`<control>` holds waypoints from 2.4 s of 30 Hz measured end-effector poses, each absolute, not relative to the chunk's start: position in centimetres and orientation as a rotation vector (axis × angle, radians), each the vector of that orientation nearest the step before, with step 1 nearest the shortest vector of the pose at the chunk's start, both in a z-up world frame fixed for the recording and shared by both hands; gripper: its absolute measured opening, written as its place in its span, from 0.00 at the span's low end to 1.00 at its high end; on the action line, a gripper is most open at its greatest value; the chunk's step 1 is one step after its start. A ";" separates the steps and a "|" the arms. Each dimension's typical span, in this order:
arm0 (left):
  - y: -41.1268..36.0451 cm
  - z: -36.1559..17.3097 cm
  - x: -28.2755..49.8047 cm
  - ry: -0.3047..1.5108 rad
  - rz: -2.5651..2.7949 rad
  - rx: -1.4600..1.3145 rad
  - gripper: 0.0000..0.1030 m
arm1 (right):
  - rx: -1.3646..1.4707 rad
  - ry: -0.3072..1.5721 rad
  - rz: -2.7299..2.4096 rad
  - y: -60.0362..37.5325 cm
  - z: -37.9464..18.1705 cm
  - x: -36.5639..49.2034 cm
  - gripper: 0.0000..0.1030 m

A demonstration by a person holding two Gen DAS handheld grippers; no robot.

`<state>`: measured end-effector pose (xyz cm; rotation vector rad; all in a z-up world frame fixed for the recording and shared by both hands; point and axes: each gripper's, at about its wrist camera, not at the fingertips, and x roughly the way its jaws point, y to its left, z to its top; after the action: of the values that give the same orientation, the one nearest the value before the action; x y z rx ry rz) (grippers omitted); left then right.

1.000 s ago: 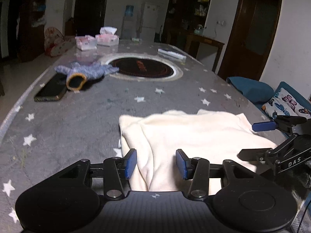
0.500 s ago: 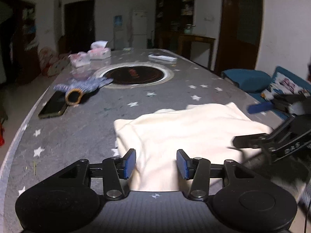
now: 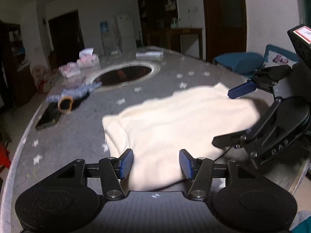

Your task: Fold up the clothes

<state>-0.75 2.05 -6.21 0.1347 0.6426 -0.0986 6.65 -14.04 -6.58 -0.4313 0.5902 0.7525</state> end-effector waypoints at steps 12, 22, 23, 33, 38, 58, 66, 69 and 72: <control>7.1 -5.6 -0.7 0.677 -0.038 -0.073 0.56 | -0.489 0.541 0.886 -12.1 -5.1 5.0 1.00; 10.4 -5.7 -1.1 0.709 0.030 -0.145 0.55 | -0.637 0.498 1.038 -7.2 -5.4 2.3 0.98; 10.6 -5.8 -1.2 0.712 0.038 -0.146 0.55 | -0.654 0.493 1.051 -6.5 -5.6 2.1 0.96; 13.7 -3.8 -1.9 0.658 0.052 -0.333 0.64 | -0.796 0.473 1.115 -2.8 -7.0 1.2 0.53; 13.9 -3.8 -1.2 0.664 0.020 -0.453 0.77 | -0.808 0.451 1.097 -2.5 -7.2 1.3 0.32; 14.2 -8.0 4.2 0.794 -0.099 -1.079 0.76 | -0.478 0.470 1.087 -7.0 -3.3 4.1 0.17; 13.9 -9.2 4.9 0.814 -0.100 -1.094 0.41 | -0.424 0.497 1.099 -7.9 -3.6 3.9 0.24; 13.9 -9.3 4.9 0.813 -0.088 -1.064 0.33 | -0.385 0.518 1.084 -8.6 -3.7 4.3 0.41; 13.8 -9.1 4.8 0.810 -0.083 -1.020 0.26 | -0.331 0.543 1.035 -10.2 -3.7 5.1 0.42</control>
<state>4.78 13.75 -9.11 -1.0200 0.8102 -0.0834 5.11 -10.23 -3.66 -0.3312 0.5435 1.0354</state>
